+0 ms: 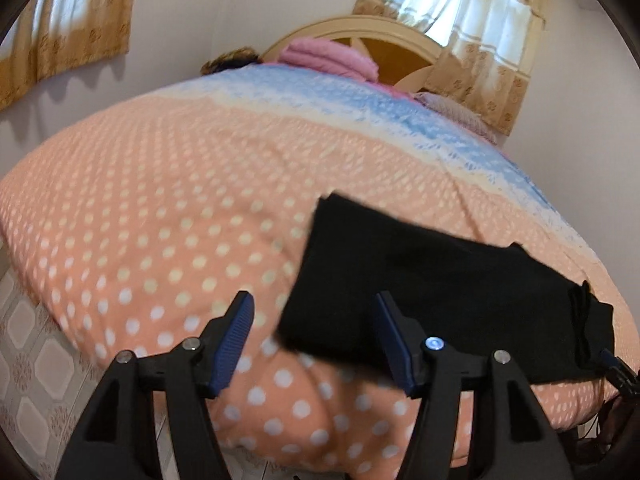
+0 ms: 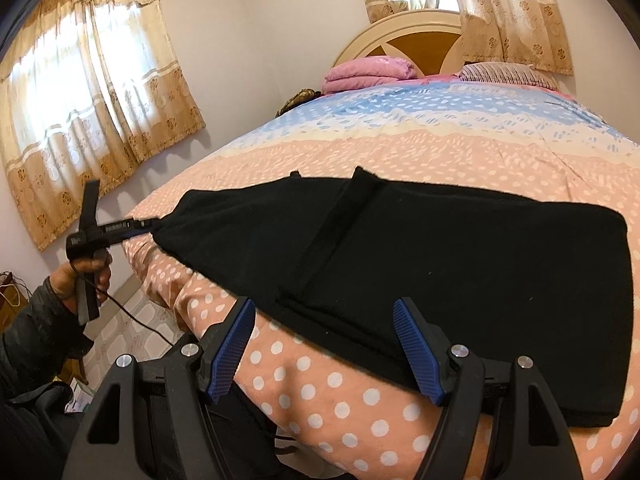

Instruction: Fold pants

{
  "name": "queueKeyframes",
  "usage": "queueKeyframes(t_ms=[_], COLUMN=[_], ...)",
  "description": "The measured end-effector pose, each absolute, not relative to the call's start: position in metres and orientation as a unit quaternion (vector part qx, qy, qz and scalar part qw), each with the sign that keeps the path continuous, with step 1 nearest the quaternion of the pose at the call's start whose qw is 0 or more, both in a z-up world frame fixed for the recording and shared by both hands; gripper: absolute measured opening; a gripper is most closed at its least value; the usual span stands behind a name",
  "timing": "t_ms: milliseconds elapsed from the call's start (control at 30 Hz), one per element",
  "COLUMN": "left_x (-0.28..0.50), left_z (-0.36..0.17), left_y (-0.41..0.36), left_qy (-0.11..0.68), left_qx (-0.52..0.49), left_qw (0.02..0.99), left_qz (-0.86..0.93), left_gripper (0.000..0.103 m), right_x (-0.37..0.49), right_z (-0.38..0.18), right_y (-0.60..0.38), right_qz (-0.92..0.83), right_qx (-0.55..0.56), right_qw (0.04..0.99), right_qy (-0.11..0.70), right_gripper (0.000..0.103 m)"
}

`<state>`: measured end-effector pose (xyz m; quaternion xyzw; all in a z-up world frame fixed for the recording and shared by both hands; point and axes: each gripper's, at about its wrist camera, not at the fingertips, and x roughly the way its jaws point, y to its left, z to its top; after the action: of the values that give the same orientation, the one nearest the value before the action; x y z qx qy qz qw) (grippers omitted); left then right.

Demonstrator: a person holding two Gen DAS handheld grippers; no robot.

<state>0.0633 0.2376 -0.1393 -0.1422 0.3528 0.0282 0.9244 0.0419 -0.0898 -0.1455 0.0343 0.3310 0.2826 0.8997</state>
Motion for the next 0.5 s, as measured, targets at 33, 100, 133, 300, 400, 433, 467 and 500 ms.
queueKeyframes(t_ms=[33, 100, 133, 300, 400, 433, 467, 500], left_x=[0.067, 0.078, 0.082, 0.078, 0.068, 0.065, 0.064, 0.063], left_z=[-0.138, -0.143, -0.148, -0.16, -0.159, -0.16, -0.16, -0.161], left_y=[0.234, 0.235, 0.236, 0.236, 0.234, 0.233, 0.234, 0.235], left_qy=[0.354, 0.366, 0.375, 0.387, 0.387, 0.387, 0.389, 0.389], left_qx=[-0.139, -0.136, -0.144, -0.176, -0.198, -0.197, -0.195, -0.2], left_qw=[0.925, 0.92, 0.915, 0.905, 0.901, 0.901, 0.9, 0.899], left_qz=[0.021, 0.024, 0.025, 0.023, 0.007, 0.006, 0.006, 0.007], left_gripper=[0.064, 0.064, 0.064, 0.062, 0.062, 0.062, 0.062, 0.062], right_x=[0.041, 0.038, 0.037, 0.036, 0.035, 0.035, 0.035, 0.035], right_z=[-0.146, -0.146, -0.147, -0.149, -0.15, -0.151, -0.151, -0.151], right_y=[-0.089, -0.086, -0.085, -0.082, -0.08, -0.079, -0.078, -0.077], right_qz=[0.284, 0.284, 0.284, 0.286, 0.287, 0.288, 0.288, 0.289], right_qx=[0.033, 0.027, 0.024, 0.022, 0.021, 0.02, 0.02, 0.02], right_qw=[0.899, 0.9, 0.9, 0.899, 0.898, 0.898, 0.898, 0.897], right_qy=[0.331, 0.329, 0.329, 0.331, 0.332, 0.332, 0.332, 0.334], right_gripper=[0.073, 0.073, 0.073, 0.073, 0.073, 0.073, 0.073, 0.073])
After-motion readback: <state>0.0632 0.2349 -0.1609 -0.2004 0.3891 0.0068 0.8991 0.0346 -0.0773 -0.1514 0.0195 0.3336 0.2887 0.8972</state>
